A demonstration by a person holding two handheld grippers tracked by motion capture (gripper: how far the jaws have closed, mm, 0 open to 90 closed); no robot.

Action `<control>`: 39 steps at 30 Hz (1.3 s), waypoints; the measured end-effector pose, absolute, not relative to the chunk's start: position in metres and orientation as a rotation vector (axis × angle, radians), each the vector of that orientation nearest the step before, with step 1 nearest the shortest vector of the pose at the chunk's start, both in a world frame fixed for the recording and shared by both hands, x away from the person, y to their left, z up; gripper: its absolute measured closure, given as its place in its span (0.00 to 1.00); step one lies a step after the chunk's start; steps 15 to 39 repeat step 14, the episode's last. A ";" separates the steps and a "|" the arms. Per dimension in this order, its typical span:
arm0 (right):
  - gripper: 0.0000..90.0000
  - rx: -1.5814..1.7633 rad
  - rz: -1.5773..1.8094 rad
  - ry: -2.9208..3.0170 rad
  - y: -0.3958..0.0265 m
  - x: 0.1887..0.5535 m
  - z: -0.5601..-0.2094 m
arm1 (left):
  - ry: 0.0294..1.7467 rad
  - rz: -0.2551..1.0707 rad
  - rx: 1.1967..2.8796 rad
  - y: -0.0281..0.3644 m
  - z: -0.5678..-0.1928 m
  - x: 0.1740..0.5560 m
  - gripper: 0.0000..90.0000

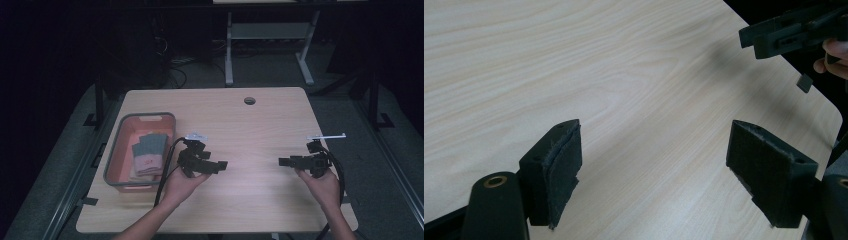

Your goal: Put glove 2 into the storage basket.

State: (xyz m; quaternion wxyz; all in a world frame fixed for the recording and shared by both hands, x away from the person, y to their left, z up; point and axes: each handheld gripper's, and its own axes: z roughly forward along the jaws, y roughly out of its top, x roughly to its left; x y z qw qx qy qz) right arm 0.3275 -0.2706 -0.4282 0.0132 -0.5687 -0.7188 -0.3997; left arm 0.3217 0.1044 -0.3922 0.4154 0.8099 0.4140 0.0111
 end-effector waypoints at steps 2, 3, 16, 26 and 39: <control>0.37 -1.774 -1.250 -2.235 -0.272 0.325 -0.430 | 1.040 0.026 2.026 0.104 -0.394 0.321 0.25; 0.37 -1.774 -1.253 -2.234 -0.273 0.324 -0.431 | 1.041 0.028 2.020 0.104 -0.395 0.321 0.25; 0.37 -1.785 -1.257 -2.255 -0.278 0.306 -0.438 | 1.018 0.027 2.028 0.100 -0.408 0.308 0.25; 0.37 -1.785 -1.257 -2.255 -0.278 0.306 -0.438 | 1.018 0.027 2.028 0.100 -0.408 0.308 0.25; 0.37 -1.785 -1.257 -2.255 -0.278 0.306 -0.438 | 1.018 0.027 2.028 0.100 -0.408 0.308 0.25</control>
